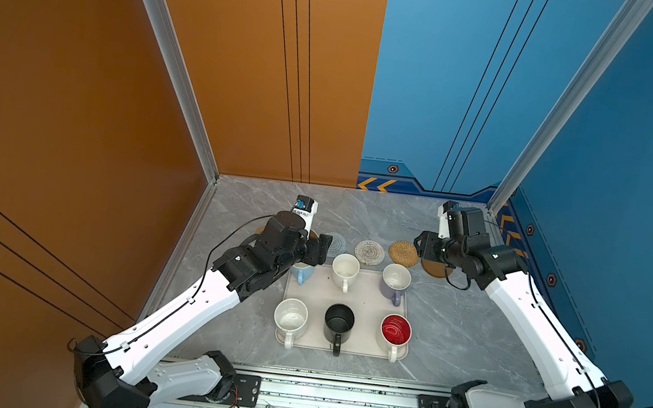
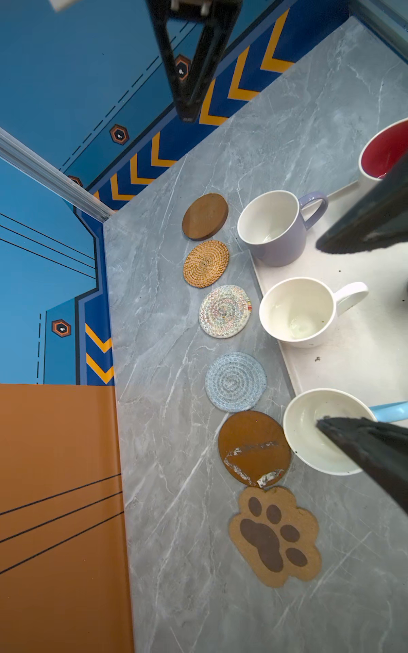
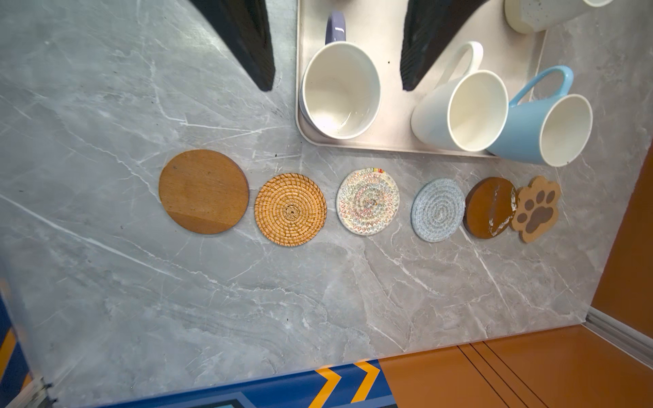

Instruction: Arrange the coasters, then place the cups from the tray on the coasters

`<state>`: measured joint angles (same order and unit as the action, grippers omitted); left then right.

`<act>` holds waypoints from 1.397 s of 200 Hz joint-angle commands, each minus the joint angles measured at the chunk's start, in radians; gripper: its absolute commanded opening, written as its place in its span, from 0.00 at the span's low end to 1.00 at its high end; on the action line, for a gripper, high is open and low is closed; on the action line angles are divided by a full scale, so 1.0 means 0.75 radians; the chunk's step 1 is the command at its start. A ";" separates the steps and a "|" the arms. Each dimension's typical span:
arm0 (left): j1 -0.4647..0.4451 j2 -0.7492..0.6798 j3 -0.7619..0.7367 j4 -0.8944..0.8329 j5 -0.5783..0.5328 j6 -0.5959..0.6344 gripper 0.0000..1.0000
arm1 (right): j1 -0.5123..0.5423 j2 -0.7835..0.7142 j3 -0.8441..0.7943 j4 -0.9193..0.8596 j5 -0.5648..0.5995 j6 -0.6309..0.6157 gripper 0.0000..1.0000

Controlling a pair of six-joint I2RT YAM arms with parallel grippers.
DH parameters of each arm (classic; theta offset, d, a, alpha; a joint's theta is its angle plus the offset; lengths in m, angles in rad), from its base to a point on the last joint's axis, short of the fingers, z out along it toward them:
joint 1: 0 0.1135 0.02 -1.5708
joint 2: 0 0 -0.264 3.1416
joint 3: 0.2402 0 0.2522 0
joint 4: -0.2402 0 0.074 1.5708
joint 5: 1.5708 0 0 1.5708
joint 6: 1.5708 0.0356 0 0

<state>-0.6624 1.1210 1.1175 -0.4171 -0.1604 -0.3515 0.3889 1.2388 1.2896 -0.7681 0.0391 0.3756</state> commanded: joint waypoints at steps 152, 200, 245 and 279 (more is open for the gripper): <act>-0.108 -0.133 -0.334 0.274 -0.054 -0.131 0.85 | 0.299 -0.269 -0.469 0.116 0.128 0.146 0.72; -0.198 -0.117 -0.382 0.393 -0.098 -0.150 0.90 | 0.241 -0.193 -0.527 0.104 0.014 0.103 0.65; -0.220 -0.060 -0.380 0.439 -0.024 -0.145 0.91 | 0.221 -0.125 -0.541 0.160 -0.065 0.134 0.58; -0.221 -0.052 -0.398 0.455 -0.011 -0.127 0.92 | 0.218 -0.080 -0.551 0.155 -0.078 0.139 0.56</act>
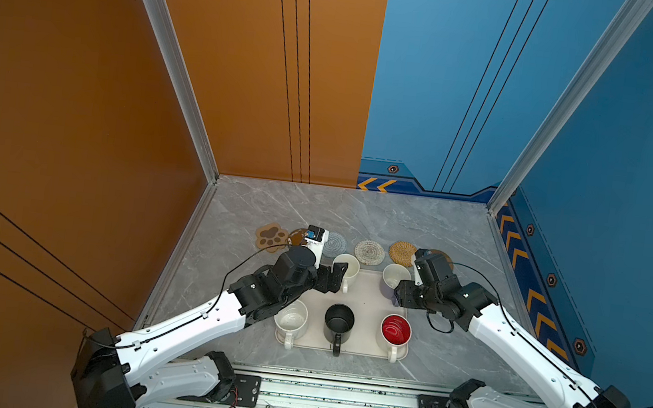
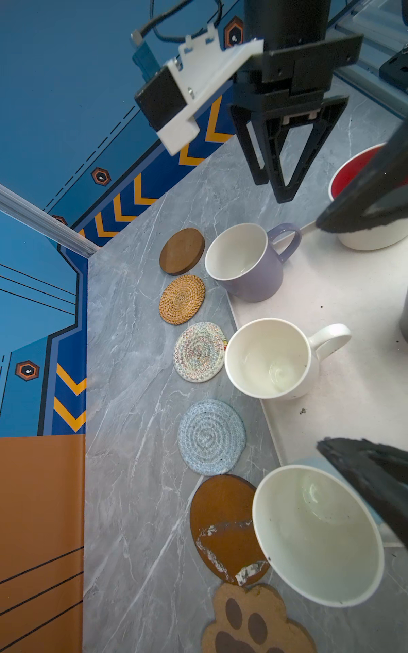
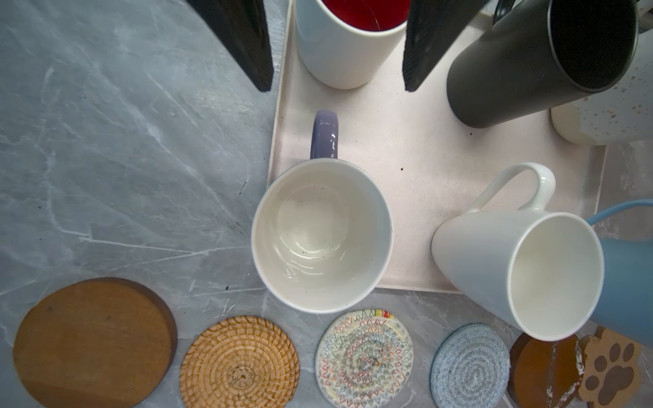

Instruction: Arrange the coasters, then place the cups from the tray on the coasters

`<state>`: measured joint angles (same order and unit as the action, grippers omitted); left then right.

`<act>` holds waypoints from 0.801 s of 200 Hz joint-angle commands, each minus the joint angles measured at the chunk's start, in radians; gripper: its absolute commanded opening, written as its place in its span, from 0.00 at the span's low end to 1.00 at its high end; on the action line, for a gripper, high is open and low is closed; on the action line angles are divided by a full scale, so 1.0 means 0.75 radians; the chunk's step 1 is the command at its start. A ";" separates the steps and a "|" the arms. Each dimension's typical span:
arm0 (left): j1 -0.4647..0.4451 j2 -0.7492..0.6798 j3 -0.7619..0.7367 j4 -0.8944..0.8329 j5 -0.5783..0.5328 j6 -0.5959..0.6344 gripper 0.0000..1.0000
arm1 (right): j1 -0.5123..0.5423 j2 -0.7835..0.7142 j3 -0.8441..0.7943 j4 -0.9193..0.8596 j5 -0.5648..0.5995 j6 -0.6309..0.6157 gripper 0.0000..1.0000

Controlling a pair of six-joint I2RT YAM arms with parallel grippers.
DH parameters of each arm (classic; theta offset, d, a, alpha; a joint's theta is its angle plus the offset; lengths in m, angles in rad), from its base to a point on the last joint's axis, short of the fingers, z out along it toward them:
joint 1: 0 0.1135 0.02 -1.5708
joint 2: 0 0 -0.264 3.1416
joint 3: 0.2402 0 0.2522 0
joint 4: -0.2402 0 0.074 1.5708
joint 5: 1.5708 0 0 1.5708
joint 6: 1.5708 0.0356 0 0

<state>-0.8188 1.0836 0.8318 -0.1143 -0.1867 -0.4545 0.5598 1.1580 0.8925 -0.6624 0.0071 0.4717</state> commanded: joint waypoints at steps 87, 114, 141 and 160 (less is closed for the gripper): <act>-0.009 -0.021 -0.054 0.100 0.015 0.025 0.94 | -0.059 0.173 -0.024 0.040 -0.014 0.009 0.56; -0.009 -0.021 -0.070 0.135 0.015 0.024 0.95 | -0.065 0.225 -0.026 0.076 -0.037 0.009 0.52; -0.007 -0.015 -0.073 0.145 0.017 0.023 0.95 | -0.069 0.267 -0.014 0.087 -0.045 0.009 0.48; -0.007 -0.011 -0.074 0.149 0.018 0.023 0.95 | -0.069 0.284 -0.004 0.088 -0.036 0.011 0.46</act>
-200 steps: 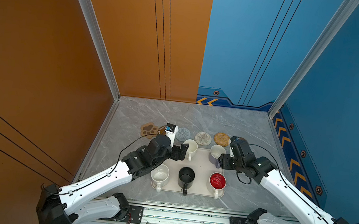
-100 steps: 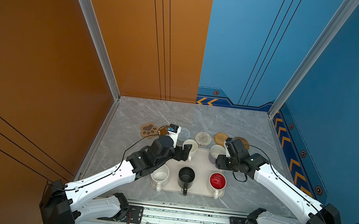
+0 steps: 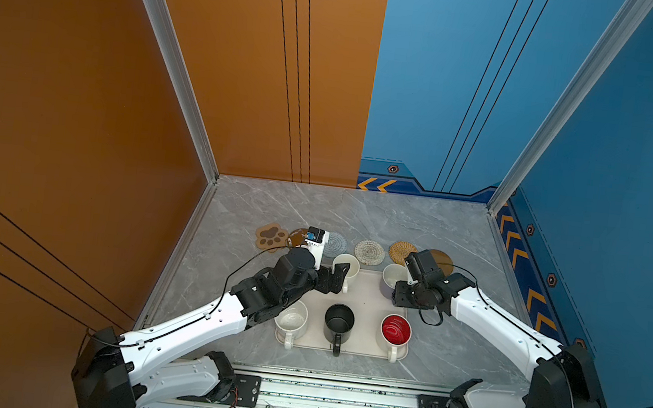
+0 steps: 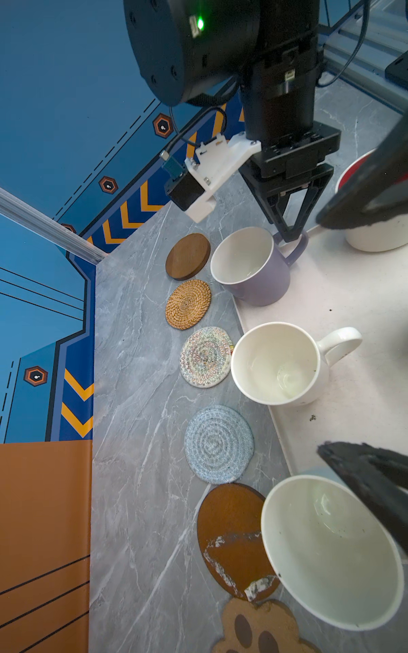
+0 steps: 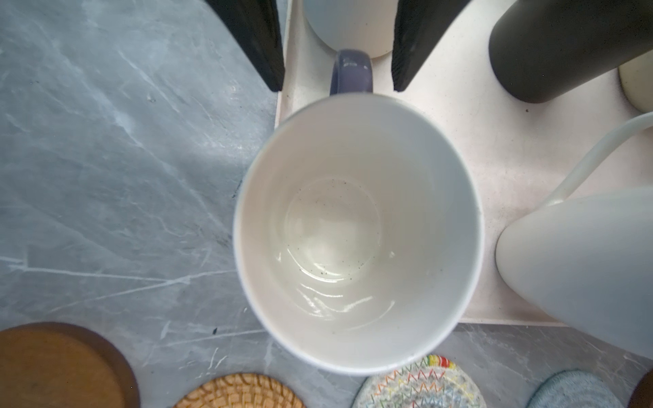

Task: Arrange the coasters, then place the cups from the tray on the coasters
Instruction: 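Grasp the lavender mug rim with the right gripper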

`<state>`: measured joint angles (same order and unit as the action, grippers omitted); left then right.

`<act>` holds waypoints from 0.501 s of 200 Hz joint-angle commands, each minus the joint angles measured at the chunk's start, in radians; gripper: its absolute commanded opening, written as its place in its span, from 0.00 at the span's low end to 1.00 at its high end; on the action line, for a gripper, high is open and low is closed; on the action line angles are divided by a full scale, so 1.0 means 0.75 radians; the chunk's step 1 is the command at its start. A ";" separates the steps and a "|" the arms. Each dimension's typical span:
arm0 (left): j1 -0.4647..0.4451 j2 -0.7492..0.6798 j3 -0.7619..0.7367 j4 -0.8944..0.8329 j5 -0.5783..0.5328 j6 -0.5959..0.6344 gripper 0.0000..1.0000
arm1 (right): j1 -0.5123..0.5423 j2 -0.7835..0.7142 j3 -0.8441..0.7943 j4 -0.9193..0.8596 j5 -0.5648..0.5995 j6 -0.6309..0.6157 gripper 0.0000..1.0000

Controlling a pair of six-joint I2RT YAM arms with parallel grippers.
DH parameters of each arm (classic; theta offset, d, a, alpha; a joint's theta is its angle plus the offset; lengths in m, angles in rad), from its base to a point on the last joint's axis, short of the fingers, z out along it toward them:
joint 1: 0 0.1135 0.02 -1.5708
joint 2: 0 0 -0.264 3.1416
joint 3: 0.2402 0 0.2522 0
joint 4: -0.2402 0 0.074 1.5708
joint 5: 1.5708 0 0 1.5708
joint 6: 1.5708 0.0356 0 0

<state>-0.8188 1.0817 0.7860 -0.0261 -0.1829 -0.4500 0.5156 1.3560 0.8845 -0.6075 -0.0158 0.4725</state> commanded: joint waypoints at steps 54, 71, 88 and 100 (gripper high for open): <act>-0.007 -0.008 -0.017 0.043 0.012 0.017 0.95 | -0.012 0.060 0.011 0.028 0.025 0.017 0.42; -0.007 -0.008 -0.018 0.046 0.013 0.014 0.95 | -0.010 0.074 0.015 0.033 0.030 0.018 0.40; -0.007 -0.008 -0.019 0.044 0.008 0.014 0.95 | -0.010 0.085 0.019 0.033 0.047 0.025 0.38; -0.006 -0.010 -0.022 0.041 0.002 0.013 0.95 | -0.010 0.089 0.024 0.033 0.058 0.028 0.37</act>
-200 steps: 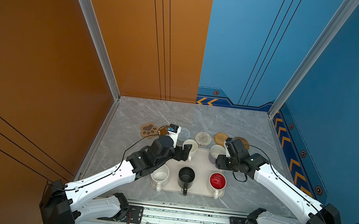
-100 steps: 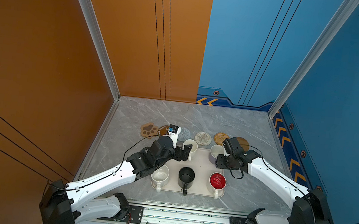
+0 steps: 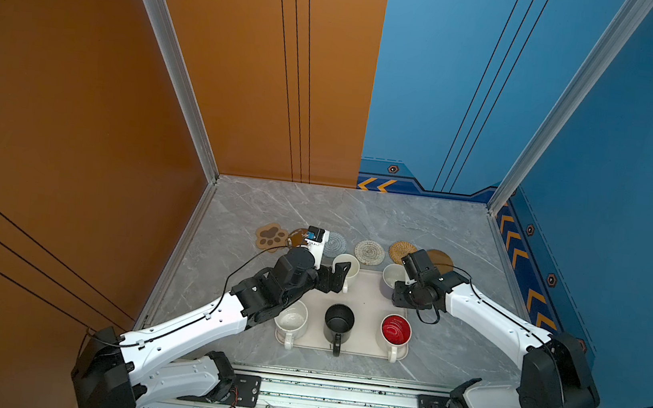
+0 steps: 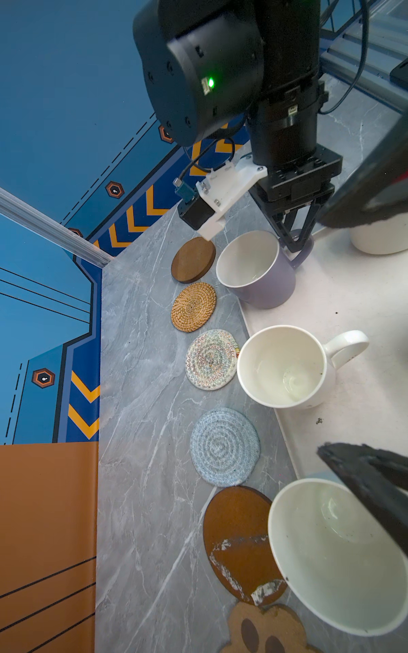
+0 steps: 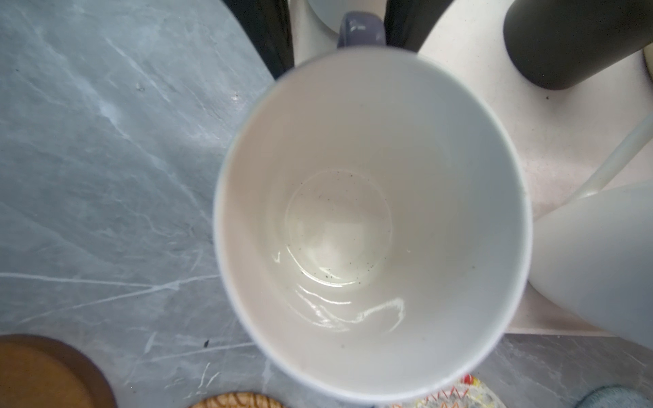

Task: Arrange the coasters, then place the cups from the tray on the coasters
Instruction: 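Grasp the lavender mug rim with the right gripper, then lift the lavender mug off the tray with the right gripper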

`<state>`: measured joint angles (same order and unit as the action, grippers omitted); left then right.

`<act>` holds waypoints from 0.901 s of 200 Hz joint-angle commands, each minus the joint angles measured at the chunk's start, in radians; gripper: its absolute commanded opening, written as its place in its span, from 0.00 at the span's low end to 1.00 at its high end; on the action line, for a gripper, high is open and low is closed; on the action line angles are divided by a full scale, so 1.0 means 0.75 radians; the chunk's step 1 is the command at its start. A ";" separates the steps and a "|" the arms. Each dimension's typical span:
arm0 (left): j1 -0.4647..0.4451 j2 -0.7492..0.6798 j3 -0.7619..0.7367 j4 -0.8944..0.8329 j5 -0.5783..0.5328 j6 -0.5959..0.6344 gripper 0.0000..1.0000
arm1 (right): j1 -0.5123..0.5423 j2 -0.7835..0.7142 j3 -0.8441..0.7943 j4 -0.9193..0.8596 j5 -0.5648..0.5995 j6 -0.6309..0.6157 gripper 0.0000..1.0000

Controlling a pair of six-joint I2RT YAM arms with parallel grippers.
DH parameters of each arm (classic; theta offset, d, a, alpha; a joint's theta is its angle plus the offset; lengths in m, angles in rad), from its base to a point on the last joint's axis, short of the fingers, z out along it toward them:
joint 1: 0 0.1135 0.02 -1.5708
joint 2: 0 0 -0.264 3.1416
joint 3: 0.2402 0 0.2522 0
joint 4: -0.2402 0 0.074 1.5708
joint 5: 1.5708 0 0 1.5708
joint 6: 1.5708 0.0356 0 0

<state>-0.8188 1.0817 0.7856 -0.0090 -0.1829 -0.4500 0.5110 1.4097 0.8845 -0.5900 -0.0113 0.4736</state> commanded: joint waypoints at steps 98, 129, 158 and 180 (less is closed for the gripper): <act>0.000 -0.013 -0.022 0.012 -0.008 0.015 0.96 | 0.000 0.070 0.066 0.017 0.098 0.041 0.39; 0.000 -0.013 -0.021 0.012 -0.006 0.016 0.96 | 0.002 0.080 0.076 0.018 0.099 0.041 0.39; 0.002 -0.007 -0.021 0.015 -0.004 0.015 0.96 | 0.003 0.082 0.079 0.027 0.103 0.043 0.38; 0.001 -0.002 -0.021 0.018 -0.002 0.014 0.96 | 0.004 0.090 0.079 0.033 0.102 0.047 0.35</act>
<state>-0.8188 1.0817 0.7853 -0.0090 -0.1829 -0.4500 0.5114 1.4590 0.9157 -0.5900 0.0303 0.4953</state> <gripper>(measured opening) 0.960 0.363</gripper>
